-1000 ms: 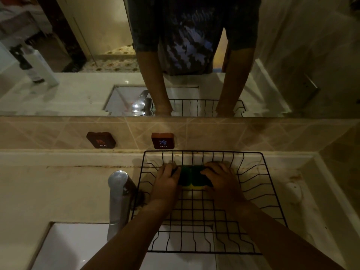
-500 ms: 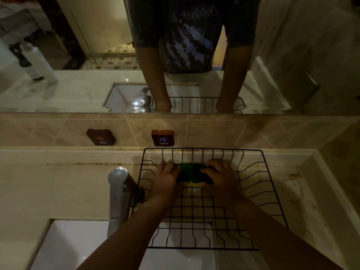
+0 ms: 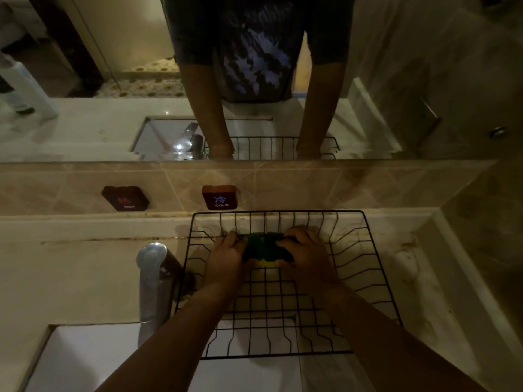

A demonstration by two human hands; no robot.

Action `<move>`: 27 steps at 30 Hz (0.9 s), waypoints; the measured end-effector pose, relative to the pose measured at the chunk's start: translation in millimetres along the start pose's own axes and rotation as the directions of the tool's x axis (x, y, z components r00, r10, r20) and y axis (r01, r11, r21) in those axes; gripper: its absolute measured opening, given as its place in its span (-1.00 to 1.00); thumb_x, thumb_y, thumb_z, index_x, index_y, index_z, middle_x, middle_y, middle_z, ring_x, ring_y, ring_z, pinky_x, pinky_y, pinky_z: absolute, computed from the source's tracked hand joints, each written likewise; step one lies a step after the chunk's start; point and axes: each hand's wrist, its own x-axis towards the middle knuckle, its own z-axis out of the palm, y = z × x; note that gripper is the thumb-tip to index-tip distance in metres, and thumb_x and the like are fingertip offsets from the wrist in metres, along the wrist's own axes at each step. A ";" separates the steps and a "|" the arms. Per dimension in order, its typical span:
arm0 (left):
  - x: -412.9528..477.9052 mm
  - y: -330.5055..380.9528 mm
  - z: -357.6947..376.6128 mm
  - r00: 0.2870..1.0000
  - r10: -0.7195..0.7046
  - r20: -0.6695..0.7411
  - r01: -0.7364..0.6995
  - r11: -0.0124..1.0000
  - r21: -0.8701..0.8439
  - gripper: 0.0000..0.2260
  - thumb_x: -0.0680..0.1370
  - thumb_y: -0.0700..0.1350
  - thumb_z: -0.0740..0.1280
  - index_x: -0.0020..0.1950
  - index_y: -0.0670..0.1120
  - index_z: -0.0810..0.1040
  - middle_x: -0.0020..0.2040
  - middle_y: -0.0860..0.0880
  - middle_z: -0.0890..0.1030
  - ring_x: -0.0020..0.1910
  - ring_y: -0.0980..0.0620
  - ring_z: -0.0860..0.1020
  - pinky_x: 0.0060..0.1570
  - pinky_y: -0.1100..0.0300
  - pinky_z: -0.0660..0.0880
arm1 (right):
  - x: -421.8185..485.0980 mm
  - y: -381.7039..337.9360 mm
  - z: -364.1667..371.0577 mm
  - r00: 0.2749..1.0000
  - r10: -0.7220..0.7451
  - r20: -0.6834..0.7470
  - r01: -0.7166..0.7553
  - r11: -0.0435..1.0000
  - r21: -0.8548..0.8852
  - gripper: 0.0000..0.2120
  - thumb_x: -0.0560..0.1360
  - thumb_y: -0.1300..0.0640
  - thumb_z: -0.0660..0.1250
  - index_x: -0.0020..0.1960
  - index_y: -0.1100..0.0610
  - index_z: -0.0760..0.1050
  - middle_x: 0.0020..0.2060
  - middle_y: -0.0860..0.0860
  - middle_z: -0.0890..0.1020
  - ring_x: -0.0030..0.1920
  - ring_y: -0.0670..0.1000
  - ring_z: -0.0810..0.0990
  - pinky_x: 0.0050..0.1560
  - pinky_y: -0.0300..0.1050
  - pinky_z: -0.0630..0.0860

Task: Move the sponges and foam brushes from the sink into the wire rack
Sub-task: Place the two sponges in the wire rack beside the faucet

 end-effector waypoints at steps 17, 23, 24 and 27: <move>-5.4 10.2 -25.8 0.992 0.023 0.121 -0.025 1.000 0.015 -0.47 0.52 -0.08 0.40 0.47 -0.06 0.36 0.46 -0.08 0.35 0.43 -0.10 0.30 0.47 0.03 0.26 | -0.2 -16.4 -17.2 0.974 0.099 0.204 -0.085 0.994 -0.073 -0.47 0.47 0.01 0.40 0.40 0.10 0.40 0.39 0.08 0.37 0.35 0.15 0.35 0.36 0.05 0.36; -38.2 19.4 -55.9 0.989 0.119 0.090 -0.115 0.992 -0.057 -0.56 0.52 -0.13 0.40 0.39 -0.06 0.45 0.39 -0.10 0.46 0.38 -0.10 0.39 0.38 0.01 0.39 | -24.8 -49.6 -48.3 0.962 0.180 0.204 -0.180 0.983 -0.020 -0.50 0.47 0.03 0.40 0.37 0.12 0.43 0.31 0.12 0.47 0.25 0.14 0.46 0.21 0.00 0.49; -44.5 20.8 -59.4 0.987 0.124 0.098 -0.119 0.991 -0.059 -0.57 0.53 -0.14 0.39 0.39 -0.06 0.46 0.38 -0.09 0.47 0.37 -0.09 0.39 0.38 0.01 0.39 | -31.4 -55.6 -52.3 0.962 0.189 0.199 -0.189 0.982 -0.019 -0.52 0.48 0.01 0.39 0.36 0.11 0.43 0.29 0.11 0.48 0.23 0.14 0.47 0.17 0.02 0.50; -69.4 23.4 -71.8 0.982 0.153 0.111 -0.149 0.988 -0.042 -0.58 0.56 -0.11 0.34 0.42 -0.04 0.42 0.40 -0.06 0.46 0.40 -0.06 0.37 0.39 0.03 0.38 | -55.4 -77.2 -64.5 0.959 0.215 0.183 -0.224 0.974 0.025 -0.58 0.54 -0.04 0.33 0.34 0.11 0.42 0.24 0.11 0.47 0.22 0.12 0.44 0.17 0.03 0.48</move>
